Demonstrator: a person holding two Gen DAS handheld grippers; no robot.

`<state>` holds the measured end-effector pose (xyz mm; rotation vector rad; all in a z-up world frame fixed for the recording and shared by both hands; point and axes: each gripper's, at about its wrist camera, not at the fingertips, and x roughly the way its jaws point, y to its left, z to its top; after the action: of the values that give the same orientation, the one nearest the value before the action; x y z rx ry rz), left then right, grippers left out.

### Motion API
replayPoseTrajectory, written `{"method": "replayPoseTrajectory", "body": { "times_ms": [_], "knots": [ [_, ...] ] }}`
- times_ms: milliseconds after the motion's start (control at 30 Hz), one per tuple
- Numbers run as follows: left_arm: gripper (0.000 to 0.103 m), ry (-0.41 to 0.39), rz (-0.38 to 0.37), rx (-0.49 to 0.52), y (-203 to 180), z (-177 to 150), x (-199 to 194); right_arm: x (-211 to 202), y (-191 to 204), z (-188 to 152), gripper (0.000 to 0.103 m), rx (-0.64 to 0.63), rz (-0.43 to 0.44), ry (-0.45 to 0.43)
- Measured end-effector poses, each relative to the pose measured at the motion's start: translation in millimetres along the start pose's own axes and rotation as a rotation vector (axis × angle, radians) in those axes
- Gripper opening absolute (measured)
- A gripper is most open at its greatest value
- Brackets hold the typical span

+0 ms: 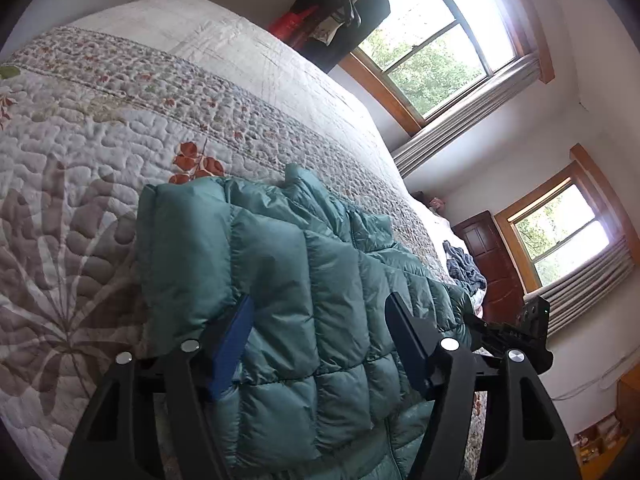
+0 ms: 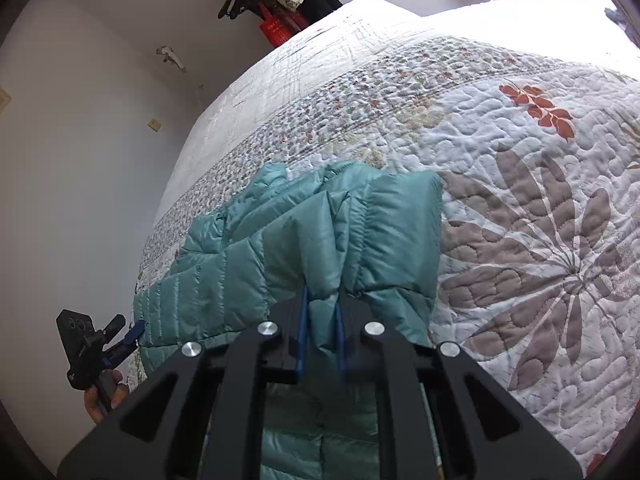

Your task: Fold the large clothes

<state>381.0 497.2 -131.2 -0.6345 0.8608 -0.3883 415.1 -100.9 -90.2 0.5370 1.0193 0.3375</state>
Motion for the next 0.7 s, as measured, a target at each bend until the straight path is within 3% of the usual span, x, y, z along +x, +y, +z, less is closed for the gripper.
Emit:
{"method": "replayPoseTrajectory", "body": {
  "times_ms": [167,267,333,400,433,567,700],
  "knots": [
    [0.067,0.032,0.009,-0.002,6.7,1.4,12.4,15.0,-16.4,-10.6,0.01,0.007,-0.025,0.01],
    [0.067,0.049,0.003,0.002,4.1,4.9,11.3,14.5,-16.6,-11.2,0.015,-0.011,-0.019,0.017],
    [0.067,0.026,-0.058,0.006,-1.2,13.2,-5.3,-7.8,-13.4,-4.8,0.032,-0.001,0.001,-0.044],
    [0.069,-0.001,-0.098,0.029,-7.7,21.6,-21.5,-31.0,-5.0,4.5,0.032,-0.008,0.048,-0.121],
    [0.07,-0.01,-0.101,0.04,-9.7,26.3,-27.6,-33.4,0.0,8.2,0.032,-0.017,0.087,-0.119],
    [0.07,0.002,-0.114,0.011,-2.7,36.8,-25.4,-5.2,15.6,14.1,0.032,-0.072,0.164,-0.018],
    [0.07,0.065,-0.054,-0.031,15.6,38.7,6.7,35.1,-3.6,13.0,0.02,-0.042,0.103,0.054]
  ]
}}
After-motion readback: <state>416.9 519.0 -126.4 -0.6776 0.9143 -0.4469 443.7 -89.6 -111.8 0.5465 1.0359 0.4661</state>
